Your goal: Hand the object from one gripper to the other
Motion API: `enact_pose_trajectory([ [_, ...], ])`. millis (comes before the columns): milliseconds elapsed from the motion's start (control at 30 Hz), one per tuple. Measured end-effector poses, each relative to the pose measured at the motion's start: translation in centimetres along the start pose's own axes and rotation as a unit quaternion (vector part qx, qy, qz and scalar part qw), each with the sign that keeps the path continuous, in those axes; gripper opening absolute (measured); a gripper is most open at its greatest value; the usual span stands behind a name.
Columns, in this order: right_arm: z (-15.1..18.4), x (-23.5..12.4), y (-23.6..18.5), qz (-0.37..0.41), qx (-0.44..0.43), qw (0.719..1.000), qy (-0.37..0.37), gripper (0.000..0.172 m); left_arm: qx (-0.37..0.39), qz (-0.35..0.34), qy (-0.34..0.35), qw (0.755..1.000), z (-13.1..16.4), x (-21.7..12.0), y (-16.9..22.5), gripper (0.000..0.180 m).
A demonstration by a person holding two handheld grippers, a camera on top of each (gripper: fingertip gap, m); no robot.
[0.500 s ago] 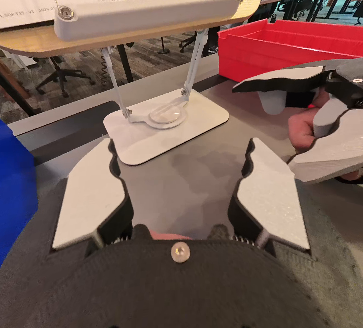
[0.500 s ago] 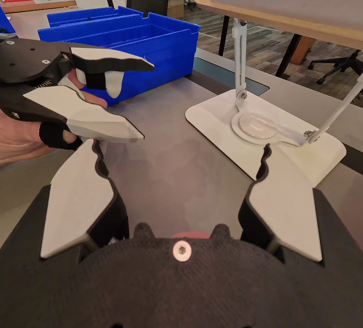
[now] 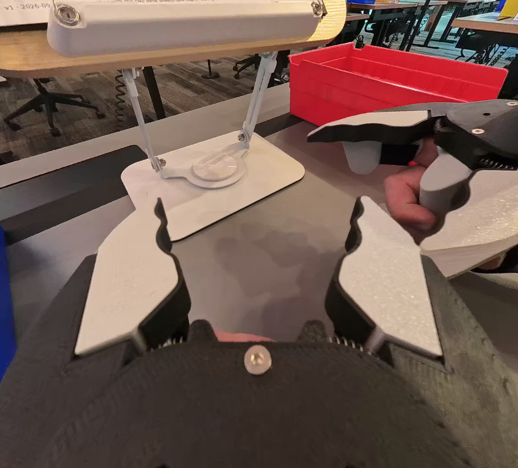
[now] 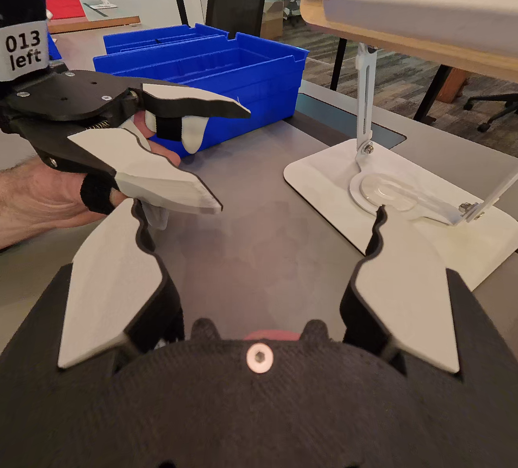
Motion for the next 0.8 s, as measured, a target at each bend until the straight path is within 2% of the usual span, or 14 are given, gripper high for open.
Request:
enact_pose_trajectory([
  [100, -0.3, -0.1, -0.3, -0.003, -0.014, 1.0, 0.003, 0.144, -0.012, 0.006, -0.001, 1.0, 0.0, 0.1, 0.3, 0.121],
  [367, 0.0, 0.0, -0.4, -0.007, -0.019, 1.0, -0.003, 0.14, 0.006, 0.004, -0.006, 1.0, 0.3, 0.4, 0.4, 0.118],
  [800, 0.9, 0.1, 0.1, 0.005, -0.028, 0.999, -0.03, 0.142, 0.034, -0.003, -0.036, 0.999, 1.4, 0.9, 0.1, 0.119],
])
Point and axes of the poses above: each gripper's, where its closed fingertips meet, x out along the fingers, z out of its underside, y = z × x across the jaws, the point moved 5 cm from there along -x, back along the fingers, and after that the axes turned 11 degrees about y, right-handed, at the moved point
